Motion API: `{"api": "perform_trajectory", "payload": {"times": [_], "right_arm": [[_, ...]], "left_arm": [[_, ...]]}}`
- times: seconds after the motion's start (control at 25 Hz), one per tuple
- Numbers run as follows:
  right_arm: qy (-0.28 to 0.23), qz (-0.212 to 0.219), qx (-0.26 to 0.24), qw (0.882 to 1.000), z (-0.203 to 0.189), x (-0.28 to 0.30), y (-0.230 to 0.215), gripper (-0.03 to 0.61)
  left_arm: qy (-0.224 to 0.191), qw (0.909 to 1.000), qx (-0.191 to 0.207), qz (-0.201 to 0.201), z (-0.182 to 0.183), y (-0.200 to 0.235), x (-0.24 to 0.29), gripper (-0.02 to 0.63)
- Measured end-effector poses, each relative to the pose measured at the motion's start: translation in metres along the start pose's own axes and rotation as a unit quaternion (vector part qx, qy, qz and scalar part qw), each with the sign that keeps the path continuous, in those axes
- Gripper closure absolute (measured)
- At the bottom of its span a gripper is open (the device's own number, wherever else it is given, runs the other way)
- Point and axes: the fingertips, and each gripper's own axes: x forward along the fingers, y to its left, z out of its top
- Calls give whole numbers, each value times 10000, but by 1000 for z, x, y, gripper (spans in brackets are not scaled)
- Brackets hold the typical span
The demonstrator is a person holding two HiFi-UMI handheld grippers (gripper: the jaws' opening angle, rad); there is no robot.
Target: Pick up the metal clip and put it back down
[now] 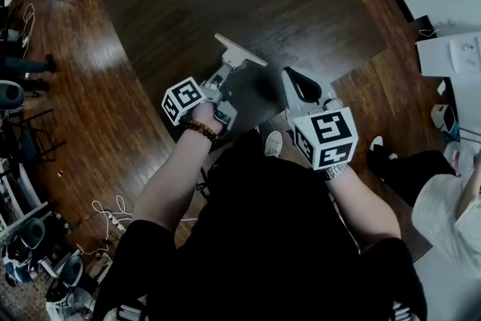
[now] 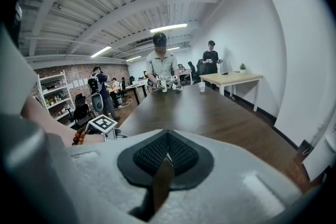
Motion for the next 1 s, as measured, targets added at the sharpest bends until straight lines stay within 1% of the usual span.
{"api": "perform_trajectory", "payload": {"times": [0.12,0.28,0.36,0.44,0.64,0.72,0.76,0.88,1.0], "right_arm": [[-84,89,-62,9999,1,-9,8,586],[-194,221,-164,9994,4,-22,23,586],[-250,302,-226,9990,5,-30,29,586],[-307,380,-283,9984,3,-39,37,586],[-411,541,-417,9968,-6,-64,53,586],[-457,611,-466,9960,-8,-73,59,586],[-481,647,-491,9955,-9,-77,63,586],[-541,749,-547,9942,-15,-92,78,587],[-609,856,-604,9926,-19,-101,94,586]], "left_arm": [[-196,9993,302,50,-1,-6,-17,530],[-399,9949,919,91,-4,-21,-44,583],[-479,9910,1245,94,-8,-32,-55,600],[-523,9862,1567,77,-17,-42,-66,600],[-523,9708,2341,44,-45,-65,-92,600],[-547,9610,2711,65,-56,-75,-103,600],[-580,9541,2936,80,-61,-81,-110,600],[-592,9299,3629,56,-81,-101,-134,600],[-524,9061,4198,-11,-101,-119,-151,600]]}}
